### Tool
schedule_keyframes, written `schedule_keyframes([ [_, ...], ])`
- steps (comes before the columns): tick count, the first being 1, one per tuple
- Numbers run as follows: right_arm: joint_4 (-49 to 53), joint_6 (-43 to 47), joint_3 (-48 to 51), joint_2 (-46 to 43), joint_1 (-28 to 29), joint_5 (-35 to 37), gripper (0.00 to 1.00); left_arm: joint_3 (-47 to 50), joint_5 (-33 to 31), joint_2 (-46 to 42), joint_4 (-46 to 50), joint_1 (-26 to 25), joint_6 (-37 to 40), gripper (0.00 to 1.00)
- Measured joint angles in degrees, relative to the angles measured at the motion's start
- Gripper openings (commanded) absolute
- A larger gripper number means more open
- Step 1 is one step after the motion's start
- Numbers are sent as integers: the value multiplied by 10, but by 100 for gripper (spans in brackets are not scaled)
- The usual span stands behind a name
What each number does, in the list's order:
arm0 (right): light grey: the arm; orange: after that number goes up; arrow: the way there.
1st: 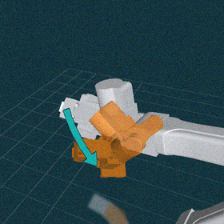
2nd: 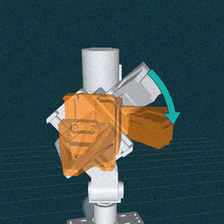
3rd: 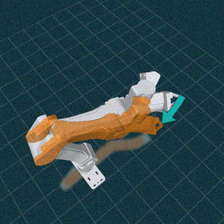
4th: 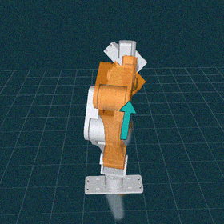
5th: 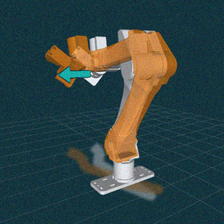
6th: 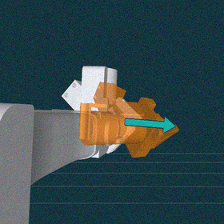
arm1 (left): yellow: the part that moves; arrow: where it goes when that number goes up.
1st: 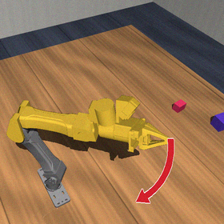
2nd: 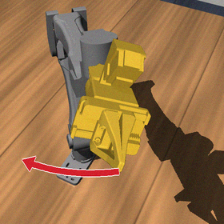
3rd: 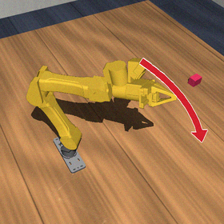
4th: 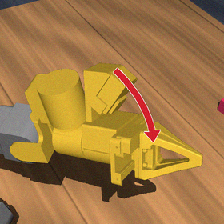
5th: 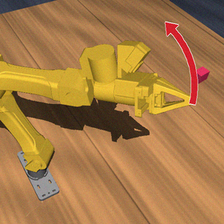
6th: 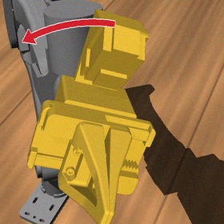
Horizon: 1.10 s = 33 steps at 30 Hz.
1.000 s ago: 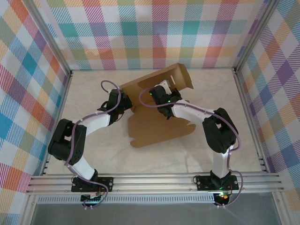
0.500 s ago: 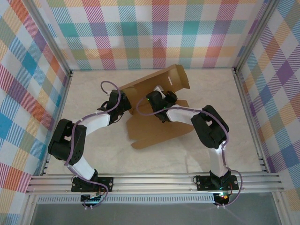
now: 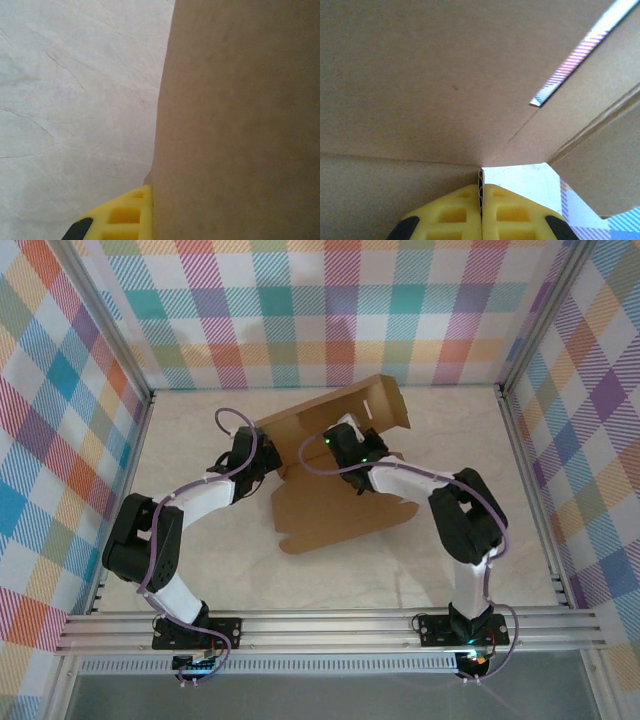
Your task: Fold the paper box
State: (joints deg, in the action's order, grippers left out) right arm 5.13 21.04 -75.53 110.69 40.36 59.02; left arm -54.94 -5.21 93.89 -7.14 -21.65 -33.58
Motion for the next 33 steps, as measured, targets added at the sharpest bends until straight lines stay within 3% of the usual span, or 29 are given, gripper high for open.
schedule_keyframes([
  [5,-27,51,0,38,14,33,9,0,-14,0,16,1,1,0],
  [9,-7,5,0,19,12,-2,17,0,-9,0,14,1,2,0],
  [14,37,-103,1,-74,-5,-125,54,-2,14,0,7,-2,2,0],
  [19,39,-174,12,-178,-14,-232,70,-4,24,0,-7,-12,2,0],
  [27,53,-320,25,-266,-43,-392,72,-4,24,3,-31,-14,0,0],
  [33,66,-497,19,-281,-126,-513,69,7,26,5,-67,-14,-1,0],
])
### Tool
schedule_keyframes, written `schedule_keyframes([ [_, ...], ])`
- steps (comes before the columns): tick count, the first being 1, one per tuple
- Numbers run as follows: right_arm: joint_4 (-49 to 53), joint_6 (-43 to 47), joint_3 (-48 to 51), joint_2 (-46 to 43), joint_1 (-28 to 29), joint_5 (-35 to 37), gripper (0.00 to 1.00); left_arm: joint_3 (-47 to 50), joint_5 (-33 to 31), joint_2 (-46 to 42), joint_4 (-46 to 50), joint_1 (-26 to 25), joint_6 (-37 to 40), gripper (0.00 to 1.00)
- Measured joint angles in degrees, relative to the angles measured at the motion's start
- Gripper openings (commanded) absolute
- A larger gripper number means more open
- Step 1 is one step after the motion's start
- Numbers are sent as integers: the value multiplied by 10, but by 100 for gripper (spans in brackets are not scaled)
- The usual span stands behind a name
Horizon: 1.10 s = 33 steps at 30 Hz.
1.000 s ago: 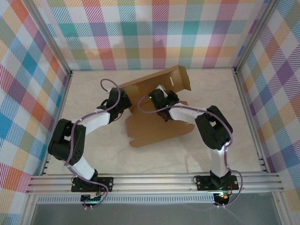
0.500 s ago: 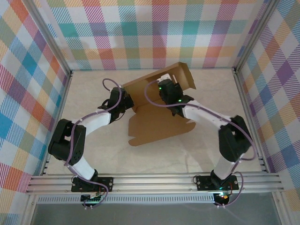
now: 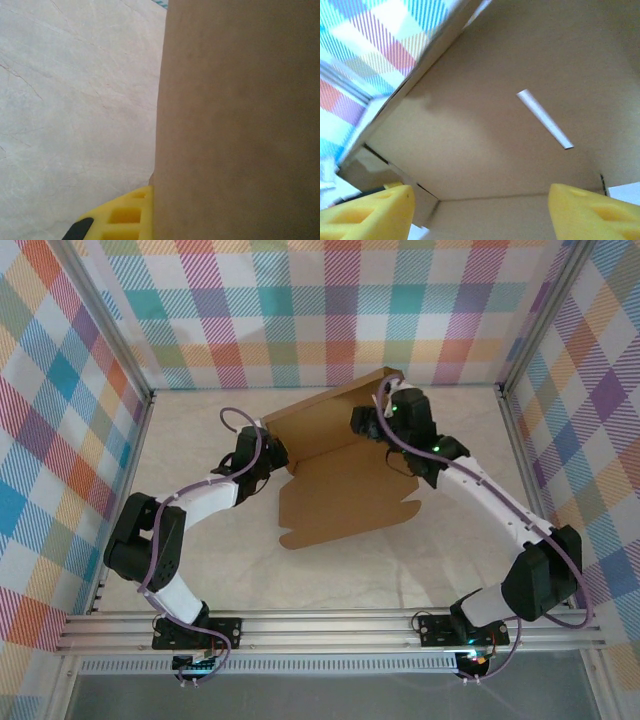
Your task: Fold the paper box
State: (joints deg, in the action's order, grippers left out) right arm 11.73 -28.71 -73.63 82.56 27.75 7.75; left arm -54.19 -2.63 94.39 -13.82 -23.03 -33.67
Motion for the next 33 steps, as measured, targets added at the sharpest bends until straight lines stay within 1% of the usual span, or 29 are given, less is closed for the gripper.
schedule_keyframes([
  [3,-1,-85,-4,0,-38,-53,68,3,2,6,-17,0,-1,0],
  [6,-9,-145,-14,2,-55,-96,67,5,2,15,-30,0,-2,0],
  [9,-27,-186,-27,6,-56,-130,67,6,2,19,-32,0,-2,0],
  [13,-48,-217,-43,13,-57,-156,67,10,2,20,-43,0,-2,0],
  [16,-60,-243,-52,18,-59,-165,64,13,2,20,-52,0,-2,0],
  [20,-74,-293,-63,36,-74,-175,54,17,2,20,-63,0,-1,0],
  [27,-81,-376,-66,68,-96,-176,24,35,2,20,-86,0,-1,0],
  [31,-106,-419,-64,76,-98,-192,13,35,3,20,-88,0,-2,0],
  [33,-130,-445,-59,78,-98,-204,10,35,7,20,-89,0,-9,0],
])
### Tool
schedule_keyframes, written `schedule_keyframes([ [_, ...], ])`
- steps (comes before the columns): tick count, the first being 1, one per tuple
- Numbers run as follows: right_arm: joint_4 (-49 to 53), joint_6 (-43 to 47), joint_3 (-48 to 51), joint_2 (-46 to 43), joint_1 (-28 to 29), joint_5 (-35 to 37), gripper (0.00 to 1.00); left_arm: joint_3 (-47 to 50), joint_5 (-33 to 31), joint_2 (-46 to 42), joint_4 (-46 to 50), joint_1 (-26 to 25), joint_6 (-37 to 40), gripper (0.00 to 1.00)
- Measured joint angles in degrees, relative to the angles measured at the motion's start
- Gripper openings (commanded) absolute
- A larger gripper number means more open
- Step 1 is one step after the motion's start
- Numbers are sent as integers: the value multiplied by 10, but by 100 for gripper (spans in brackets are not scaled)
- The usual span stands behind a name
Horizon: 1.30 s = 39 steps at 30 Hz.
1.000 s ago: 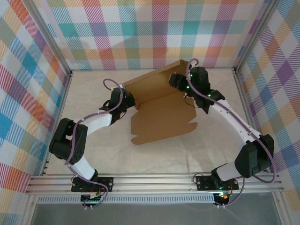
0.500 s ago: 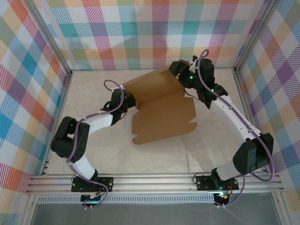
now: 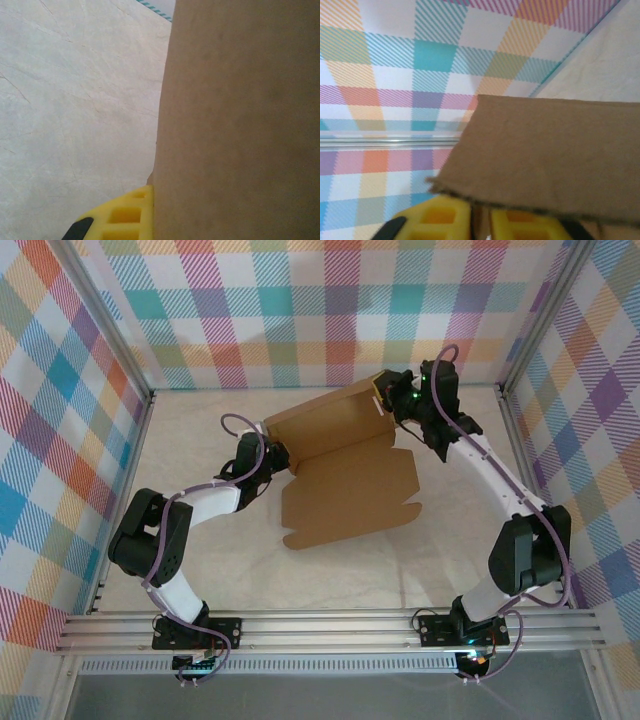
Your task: Fold the paper box
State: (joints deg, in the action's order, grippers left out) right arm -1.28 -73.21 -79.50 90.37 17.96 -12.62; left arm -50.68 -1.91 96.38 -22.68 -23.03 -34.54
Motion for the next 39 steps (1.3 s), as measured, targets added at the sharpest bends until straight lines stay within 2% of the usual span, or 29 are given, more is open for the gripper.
schedule_keyframes([
  [6,-90,-83,39,12,-2,-20,0,2,5,0,1,1,-21,0],
  [17,-298,-249,114,47,12,-12,0,6,6,5,5,3,-45,0],
  [20,-323,-267,123,47,17,-4,10,6,6,6,4,3,-49,0],
  [22,-326,-266,128,44,18,2,27,6,7,6,2,3,-49,0],
  [24,-311,-251,141,32,20,9,45,6,8,6,0,3,-48,0],
  [28,-226,-180,155,-8,20,20,62,6,8,6,1,2,-41,0],
  [32,-117,-73,163,-76,23,51,69,2,5,5,5,2,-26,0],
  [39,69,121,155,-185,36,128,70,-7,-21,5,14,2,1,0],
])
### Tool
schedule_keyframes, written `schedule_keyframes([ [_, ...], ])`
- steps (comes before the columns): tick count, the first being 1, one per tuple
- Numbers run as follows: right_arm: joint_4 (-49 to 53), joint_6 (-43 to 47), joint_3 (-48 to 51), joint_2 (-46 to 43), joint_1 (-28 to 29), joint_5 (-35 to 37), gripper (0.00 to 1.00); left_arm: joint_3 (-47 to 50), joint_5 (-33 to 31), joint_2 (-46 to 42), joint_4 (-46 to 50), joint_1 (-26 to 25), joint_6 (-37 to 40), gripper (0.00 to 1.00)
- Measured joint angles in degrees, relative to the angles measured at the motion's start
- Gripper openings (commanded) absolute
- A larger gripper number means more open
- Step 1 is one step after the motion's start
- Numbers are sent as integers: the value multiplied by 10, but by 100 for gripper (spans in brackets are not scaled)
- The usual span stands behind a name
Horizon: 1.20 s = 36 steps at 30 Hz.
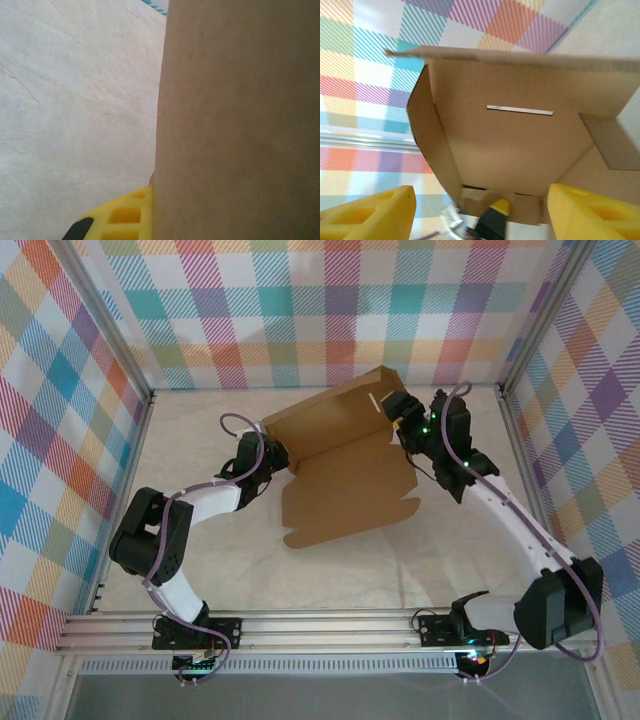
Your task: Fold the paper box
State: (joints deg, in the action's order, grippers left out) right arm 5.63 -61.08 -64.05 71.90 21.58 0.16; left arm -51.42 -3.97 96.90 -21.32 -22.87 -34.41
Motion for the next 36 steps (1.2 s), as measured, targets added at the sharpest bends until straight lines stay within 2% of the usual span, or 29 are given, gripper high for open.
schedule_keyframes([
  [4,107,107,-83,10,15,30,70,0,-10,0,0,0,24,0],
  [10,264,260,-339,121,49,67,70,0,-32,-1,0,0,61,0],
  [15,387,310,-531,248,57,78,69,0,-41,-8,-1,0,75,0],
  [19,469,324,-620,337,57,86,67,0,-44,-17,0,0,82,0],
  [23,528,329,-635,382,57,92,67,0,-51,-24,4,0,84,0],
  [28,555,322,-635,393,51,68,67,0,-52,-24,17,0,84,0],
  [36,487,264,-542,380,14,-61,60,0,-57,-24,31,0,84,0],
])
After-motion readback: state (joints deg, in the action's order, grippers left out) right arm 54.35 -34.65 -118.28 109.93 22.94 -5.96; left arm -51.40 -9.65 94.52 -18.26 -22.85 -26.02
